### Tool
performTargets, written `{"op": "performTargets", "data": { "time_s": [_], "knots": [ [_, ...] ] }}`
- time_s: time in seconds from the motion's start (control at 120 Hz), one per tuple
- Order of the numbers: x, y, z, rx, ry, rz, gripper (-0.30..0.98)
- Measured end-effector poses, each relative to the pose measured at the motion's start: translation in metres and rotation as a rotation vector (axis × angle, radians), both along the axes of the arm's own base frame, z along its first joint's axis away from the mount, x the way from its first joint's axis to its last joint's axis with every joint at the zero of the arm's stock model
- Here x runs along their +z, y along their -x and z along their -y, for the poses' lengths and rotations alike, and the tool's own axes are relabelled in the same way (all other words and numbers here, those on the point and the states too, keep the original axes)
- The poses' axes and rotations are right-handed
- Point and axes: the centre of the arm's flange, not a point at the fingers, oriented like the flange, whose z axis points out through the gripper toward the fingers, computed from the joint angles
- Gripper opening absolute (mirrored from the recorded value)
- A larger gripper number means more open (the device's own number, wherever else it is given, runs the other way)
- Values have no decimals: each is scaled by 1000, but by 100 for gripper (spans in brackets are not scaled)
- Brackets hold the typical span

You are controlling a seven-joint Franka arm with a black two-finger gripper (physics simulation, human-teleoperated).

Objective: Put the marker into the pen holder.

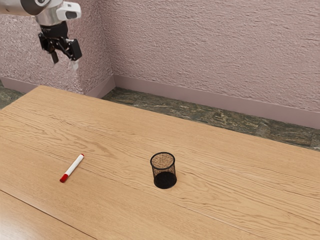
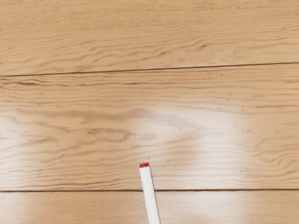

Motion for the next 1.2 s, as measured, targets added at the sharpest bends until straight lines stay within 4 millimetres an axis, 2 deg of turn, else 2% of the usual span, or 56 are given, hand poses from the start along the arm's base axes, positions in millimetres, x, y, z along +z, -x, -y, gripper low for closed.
{"op": "performTargets", "data": {
  "time_s": [0.15, 0.3, 0.333, 0.425, 0.475, 0.533, 0.6, 0.658, 0.708, 0.825, 0.925, 1.033, 1.2],
  "knots": [
    [-3, 3, -27, 27, 34, 16, 67],
    [-3, 2, -3, -27, 71, -9, 67],
    [-15, -4, 2, -36, 74, -39, 67],
    [-66, -22, 6, -35, 101, -137, 67],
    [-109, -35, 11, -38, 109, -208, 67],
    [-155, -37, 15, -40, 124, -280, 66],
    [-197, -28, 19, -43, 139, -334, 66],
    [-236, -6, 16, -38, 149, -370, 66],
    [-261, 8, 11, -33, 141, -384, 66],
    [-298, 26, 1, -33, 100, -387, 67],
    [-318, 42, -14, -17, 77, -379, 67],
    [-327, 61, -24, -4, 73, -353, 67],
    [-345, 81, -27, 3, 72, -335, 67]
  ]
}}
